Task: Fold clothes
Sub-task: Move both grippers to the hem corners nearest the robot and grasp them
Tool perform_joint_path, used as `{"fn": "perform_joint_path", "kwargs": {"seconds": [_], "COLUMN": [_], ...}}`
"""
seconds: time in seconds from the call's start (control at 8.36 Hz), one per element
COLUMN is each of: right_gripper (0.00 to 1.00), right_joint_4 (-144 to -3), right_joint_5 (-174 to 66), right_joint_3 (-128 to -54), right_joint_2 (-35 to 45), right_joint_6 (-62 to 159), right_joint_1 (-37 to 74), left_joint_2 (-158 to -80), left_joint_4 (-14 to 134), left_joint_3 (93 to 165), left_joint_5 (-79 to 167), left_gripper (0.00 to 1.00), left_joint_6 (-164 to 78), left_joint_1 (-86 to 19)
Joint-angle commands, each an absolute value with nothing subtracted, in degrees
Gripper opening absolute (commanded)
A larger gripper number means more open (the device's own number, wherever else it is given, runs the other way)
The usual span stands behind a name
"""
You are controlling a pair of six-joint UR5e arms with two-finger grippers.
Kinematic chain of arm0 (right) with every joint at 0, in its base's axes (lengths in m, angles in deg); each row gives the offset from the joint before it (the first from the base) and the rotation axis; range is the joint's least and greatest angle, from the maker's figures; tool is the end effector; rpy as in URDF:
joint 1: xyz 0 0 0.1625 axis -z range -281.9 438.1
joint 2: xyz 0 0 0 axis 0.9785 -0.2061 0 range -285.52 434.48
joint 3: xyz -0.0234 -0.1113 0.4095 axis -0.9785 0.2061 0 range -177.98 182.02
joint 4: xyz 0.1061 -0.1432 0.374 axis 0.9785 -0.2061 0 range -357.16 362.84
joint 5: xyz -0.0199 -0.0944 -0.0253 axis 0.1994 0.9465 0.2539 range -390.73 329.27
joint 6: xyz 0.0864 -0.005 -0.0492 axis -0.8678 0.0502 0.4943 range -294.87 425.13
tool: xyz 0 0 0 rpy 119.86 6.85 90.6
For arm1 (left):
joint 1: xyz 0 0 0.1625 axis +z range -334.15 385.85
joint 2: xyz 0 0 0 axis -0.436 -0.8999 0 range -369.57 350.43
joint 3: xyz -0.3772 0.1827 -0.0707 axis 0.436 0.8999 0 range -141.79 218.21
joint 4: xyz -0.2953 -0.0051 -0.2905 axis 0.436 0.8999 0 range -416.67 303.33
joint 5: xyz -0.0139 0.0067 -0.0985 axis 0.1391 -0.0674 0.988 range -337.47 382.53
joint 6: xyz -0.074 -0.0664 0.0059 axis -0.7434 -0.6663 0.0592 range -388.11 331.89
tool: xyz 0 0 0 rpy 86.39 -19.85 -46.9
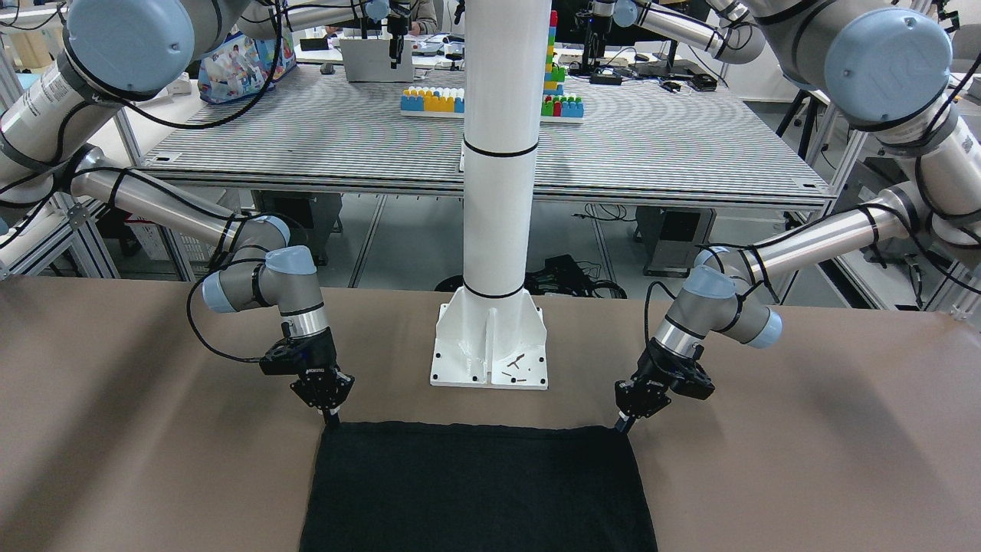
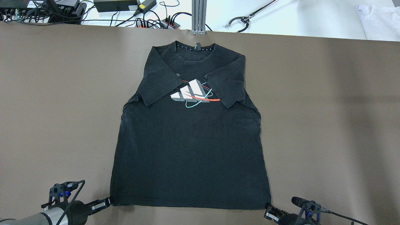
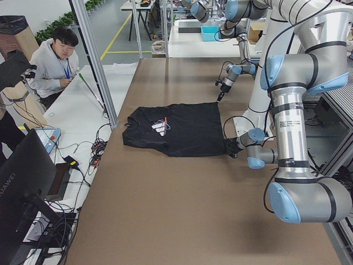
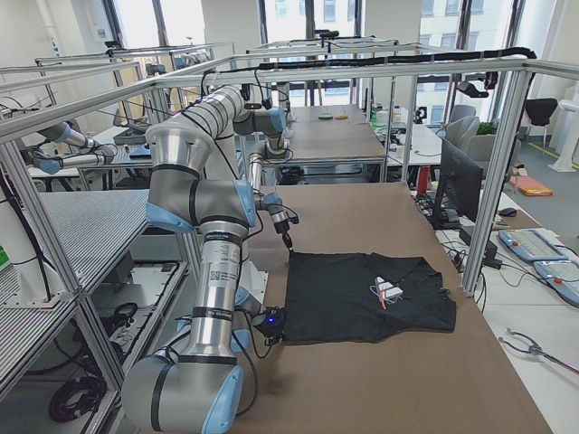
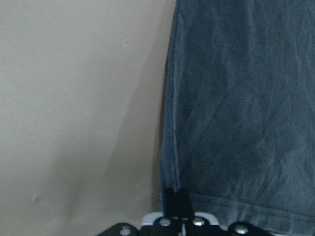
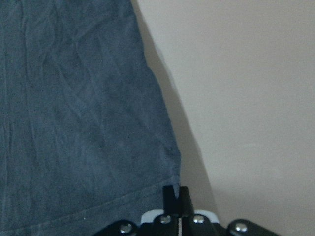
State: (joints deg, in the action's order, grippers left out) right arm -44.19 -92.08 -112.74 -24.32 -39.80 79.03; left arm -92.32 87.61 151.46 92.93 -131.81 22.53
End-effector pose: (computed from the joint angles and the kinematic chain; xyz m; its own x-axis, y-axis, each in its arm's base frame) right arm -0.4413 -0.1740 0.4343 0.3962 0.2197 0.8915 -0.5161 0.8563 0.0183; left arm 0.4349 -0.1923 0.4139 0.2396 -0.2374 -0.9414 0.4390 0.8914 -0.1130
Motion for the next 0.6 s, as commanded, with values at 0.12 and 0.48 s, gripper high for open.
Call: {"fn": "perform_joint_path", "kwargs": {"seconds": [0.12,0.48], "right_gripper": [0.0,0.0], "right_joint_4": [-44.3,-44.4], "right_joint_5": [-92.3,-95.7], "right_joint_3": [-117.2,-123.8], "right_joint_2": [-25.1,-26.2], "right_joint_6": [-38.5,-25.4], "right_joint_1": [78.5,73.7], "left_joint_2": [-91.1,-90.7], "left_joint_4": [87.2,75.0], "left_joint_3": [154.6,166.0], "left_joint_5": [93.4,104.5], "left_gripper": [0.0,0.0], "left_joint_6": [-130.2,-125.1], "left_joint_1": [21.9,13.4]}}
